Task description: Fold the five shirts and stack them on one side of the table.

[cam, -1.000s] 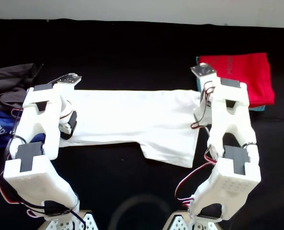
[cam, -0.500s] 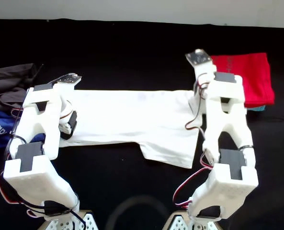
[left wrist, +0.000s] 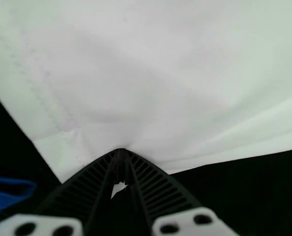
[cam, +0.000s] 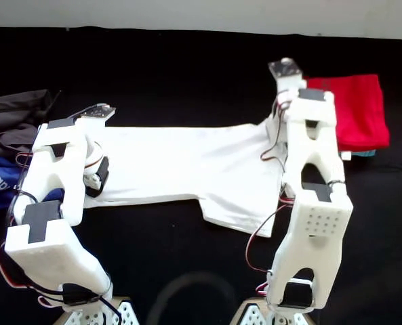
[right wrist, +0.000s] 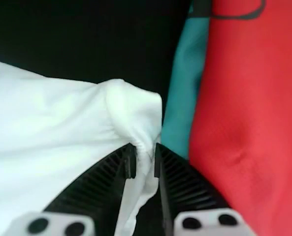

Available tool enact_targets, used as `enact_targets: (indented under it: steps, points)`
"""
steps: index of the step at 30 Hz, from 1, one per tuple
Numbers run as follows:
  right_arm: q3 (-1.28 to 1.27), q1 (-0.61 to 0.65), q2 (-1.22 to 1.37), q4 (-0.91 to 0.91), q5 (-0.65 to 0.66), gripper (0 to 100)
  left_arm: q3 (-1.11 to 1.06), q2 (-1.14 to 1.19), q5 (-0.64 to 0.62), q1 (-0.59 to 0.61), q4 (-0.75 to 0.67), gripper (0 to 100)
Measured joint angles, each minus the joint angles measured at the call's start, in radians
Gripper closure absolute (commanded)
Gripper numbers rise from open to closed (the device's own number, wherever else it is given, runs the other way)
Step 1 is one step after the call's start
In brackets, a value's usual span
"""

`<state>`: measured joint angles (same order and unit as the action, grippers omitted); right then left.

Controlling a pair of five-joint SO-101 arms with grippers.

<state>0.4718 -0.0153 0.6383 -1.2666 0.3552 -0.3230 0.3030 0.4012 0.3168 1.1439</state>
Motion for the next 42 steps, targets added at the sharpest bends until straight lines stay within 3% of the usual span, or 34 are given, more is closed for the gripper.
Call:
enact_targets:
  steps: [10,20,28,32,37,42]
  points:
    - [0.302,-0.003,0.0,-0.318,0.0,92.0,0.0,0.0,0.0,0.0,0.0,99]
    - [0.247,0.157,0.005,-0.193,-0.002,92.0,0.058,-0.003,-0.002,0.0,0.011,99]
    - [0.057,0.155,0.005,-0.115,-0.002,92.1,0.425,-0.021,0.0,-0.049,0.261,99]
    - [-0.04,0.155,0.005,-0.057,-0.002,92.1,0.557,0.018,-0.002,-0.081,0.219,99]
    - [-0.095,0.155,0.005,-0.029,-0.002,92.1,0.689,0.301,-0.064,-0.087,0.057,99]
    - [-0.095,0.155,0.005,-0.029,-0.002,92.1,0.988,0.589,-0.078,-0.078,0.121,99]
